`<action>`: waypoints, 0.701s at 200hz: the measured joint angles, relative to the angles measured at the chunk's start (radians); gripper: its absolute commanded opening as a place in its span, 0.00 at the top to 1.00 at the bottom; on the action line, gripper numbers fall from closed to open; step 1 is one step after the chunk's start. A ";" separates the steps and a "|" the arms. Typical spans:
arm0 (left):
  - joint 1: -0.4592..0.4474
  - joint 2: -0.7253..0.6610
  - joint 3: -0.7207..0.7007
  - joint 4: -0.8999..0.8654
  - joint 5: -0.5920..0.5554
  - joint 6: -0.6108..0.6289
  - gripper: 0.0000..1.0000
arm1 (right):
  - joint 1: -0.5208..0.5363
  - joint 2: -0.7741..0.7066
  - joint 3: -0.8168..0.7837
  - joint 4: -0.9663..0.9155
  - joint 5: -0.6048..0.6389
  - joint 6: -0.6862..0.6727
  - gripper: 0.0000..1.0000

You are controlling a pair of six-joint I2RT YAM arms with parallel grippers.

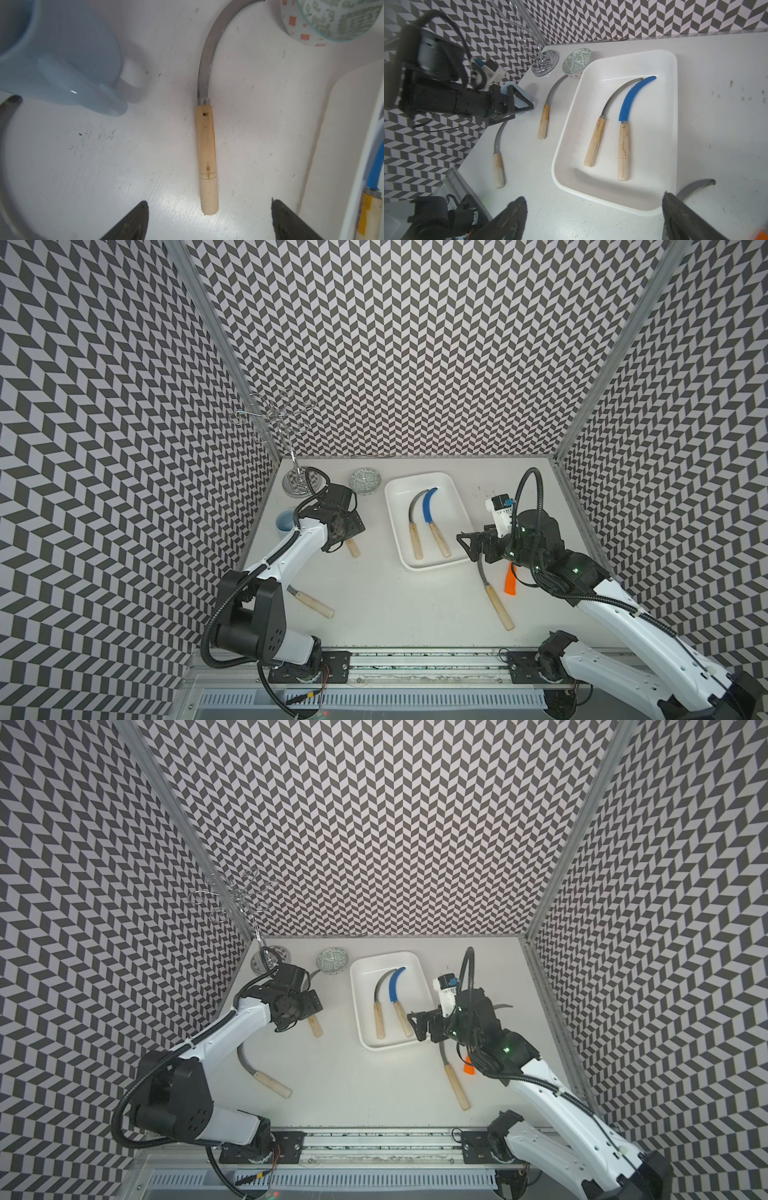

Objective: Put small sickles into storage boxes
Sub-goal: Pick up the sickle at the center of the board.

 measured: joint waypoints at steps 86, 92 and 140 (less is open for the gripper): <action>0.002 0.158 -0.002 0.086 0.040 -0.010 0.11 | 0.000 -0.009 -0.008 0.037 -0.181 -0.012 0.00; 0.002 0.166 -0.002 0.089 0.040 -0.011 0.11 | 0.000 -0.009 -0.008 0.037 -0.185 -0.012 0.00; 0.002 0.211 -0.002 0.098 0.038 -0.018 0.17 | 0.000 -0.009 -0.009 0.037 -0.192 -0.013 0.00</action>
